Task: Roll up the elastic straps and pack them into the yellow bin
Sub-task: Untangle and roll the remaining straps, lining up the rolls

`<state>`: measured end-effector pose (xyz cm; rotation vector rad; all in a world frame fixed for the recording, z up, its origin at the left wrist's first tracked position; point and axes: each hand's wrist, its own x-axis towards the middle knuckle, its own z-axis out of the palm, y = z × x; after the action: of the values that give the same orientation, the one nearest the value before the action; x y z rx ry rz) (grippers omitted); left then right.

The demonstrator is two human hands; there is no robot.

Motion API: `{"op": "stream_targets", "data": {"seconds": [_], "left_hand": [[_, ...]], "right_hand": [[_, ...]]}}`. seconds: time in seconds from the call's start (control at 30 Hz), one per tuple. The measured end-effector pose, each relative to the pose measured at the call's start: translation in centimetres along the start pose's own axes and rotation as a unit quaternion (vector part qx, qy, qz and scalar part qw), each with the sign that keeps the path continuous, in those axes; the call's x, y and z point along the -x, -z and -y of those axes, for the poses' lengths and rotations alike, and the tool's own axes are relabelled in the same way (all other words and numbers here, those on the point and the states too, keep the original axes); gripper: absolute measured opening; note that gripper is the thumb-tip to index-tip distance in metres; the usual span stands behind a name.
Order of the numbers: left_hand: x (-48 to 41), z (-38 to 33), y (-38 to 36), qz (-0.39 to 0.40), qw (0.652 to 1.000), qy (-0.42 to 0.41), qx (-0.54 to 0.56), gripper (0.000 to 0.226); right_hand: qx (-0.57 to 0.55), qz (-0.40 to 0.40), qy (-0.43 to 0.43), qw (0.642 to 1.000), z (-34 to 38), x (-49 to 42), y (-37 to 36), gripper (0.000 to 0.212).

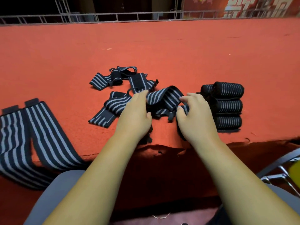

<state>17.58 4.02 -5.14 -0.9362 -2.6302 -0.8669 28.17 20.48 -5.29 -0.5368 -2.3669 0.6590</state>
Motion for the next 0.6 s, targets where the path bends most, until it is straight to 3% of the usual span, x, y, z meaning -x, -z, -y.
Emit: {"op": "stream_targets", "data": {"seconds": [0.1, 0.2, 0.3, 0.5, 0.6], "left_hand": [[0.0, 1.4, 0.0, -0.024, 0.997, 0.022, -0.069, 0.039], [-0.3, 2.5, 0.8, -0.060, 0.995, 0.061, -0.047, 0.011], [-0.4, 3.8, 2.2, -0.062, 0.996, 0.051, -0.035, 0.037], [0.6, 6.1, 7.0, 0.092, 0.994, 0.040, 0.040, 0.022], [1.4, 7.6, 9.4, 0.194, 0.981, -0.002, 0.021, 0.034]], "right_hand": [[-0.073, -0.027, 0.027, 0.997, 1.0, -0.1, -0.5, 0.023], [-0.151, -0.016, -0.020, 0.988, 2.2, -0.3, -1.2, 0.038], [-0.189, 0.032, -0.029, 0.981, 3.0, -0.4, -1.6, 0.064], [-0.115, 0.169, 0.050, 0.978, 5.1, 0.4, -3.2, 0.051], [-0.062, 0.209, 0.086, 0.972, 5.8, 0.9, -4.5, 0.056]]}}
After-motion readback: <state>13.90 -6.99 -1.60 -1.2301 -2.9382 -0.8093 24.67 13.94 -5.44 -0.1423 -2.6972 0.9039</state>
